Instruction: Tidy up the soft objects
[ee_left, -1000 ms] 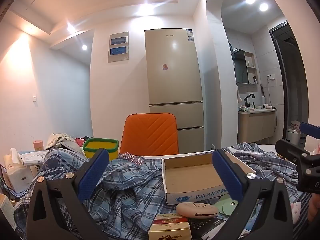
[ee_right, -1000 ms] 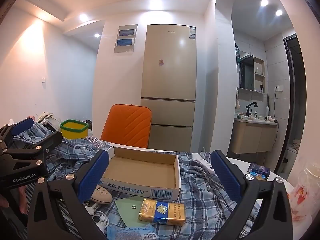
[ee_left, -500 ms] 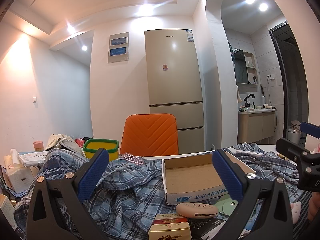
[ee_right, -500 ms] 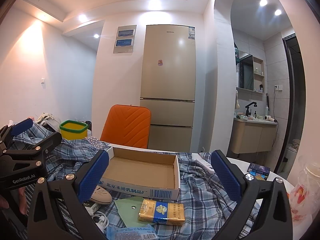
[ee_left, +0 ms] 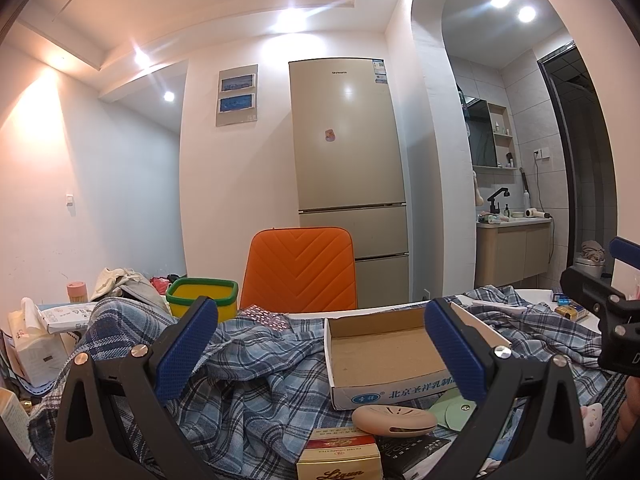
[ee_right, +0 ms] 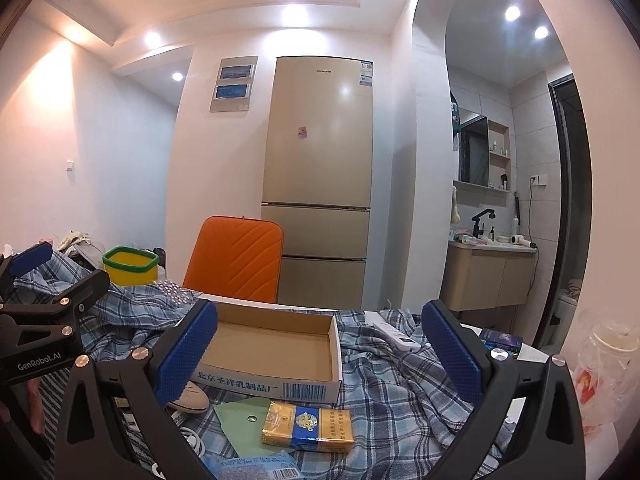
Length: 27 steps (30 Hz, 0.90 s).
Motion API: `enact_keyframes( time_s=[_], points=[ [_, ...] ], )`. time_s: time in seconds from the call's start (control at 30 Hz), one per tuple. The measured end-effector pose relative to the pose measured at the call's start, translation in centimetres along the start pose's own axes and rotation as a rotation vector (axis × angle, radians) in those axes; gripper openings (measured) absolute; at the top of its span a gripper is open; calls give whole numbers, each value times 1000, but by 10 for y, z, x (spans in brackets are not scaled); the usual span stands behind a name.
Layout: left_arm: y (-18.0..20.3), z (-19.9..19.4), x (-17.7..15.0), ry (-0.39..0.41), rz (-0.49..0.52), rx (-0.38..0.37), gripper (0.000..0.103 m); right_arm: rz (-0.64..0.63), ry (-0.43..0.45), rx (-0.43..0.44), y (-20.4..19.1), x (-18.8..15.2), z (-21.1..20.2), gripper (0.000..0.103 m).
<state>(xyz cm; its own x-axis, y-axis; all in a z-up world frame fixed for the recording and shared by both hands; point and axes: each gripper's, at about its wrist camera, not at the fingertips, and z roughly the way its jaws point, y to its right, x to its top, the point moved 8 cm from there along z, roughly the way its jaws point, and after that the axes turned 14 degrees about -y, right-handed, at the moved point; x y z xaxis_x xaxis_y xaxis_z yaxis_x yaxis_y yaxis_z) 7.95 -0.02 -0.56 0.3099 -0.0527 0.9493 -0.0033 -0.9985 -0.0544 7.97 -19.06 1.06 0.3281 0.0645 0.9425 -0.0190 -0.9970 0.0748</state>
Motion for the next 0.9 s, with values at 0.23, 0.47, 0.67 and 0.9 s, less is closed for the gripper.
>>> enact_keyframes(
  time_s=[0.23,0.47,0.67,0.9],
  points=[
    [0,0,0,1,0,0,103,-2,-8,0,-4,-3,2,103],
    [0,0,0,0,0,0,103,1,-5,-2,-3,-3,2,103],
    [0,0,0,2,1,0,103,1,-5,-2,-4,-3,2,103],
    [0,0,0,2,2,1,103,3,-7,0,-4,-3,1,103]
  ],
)
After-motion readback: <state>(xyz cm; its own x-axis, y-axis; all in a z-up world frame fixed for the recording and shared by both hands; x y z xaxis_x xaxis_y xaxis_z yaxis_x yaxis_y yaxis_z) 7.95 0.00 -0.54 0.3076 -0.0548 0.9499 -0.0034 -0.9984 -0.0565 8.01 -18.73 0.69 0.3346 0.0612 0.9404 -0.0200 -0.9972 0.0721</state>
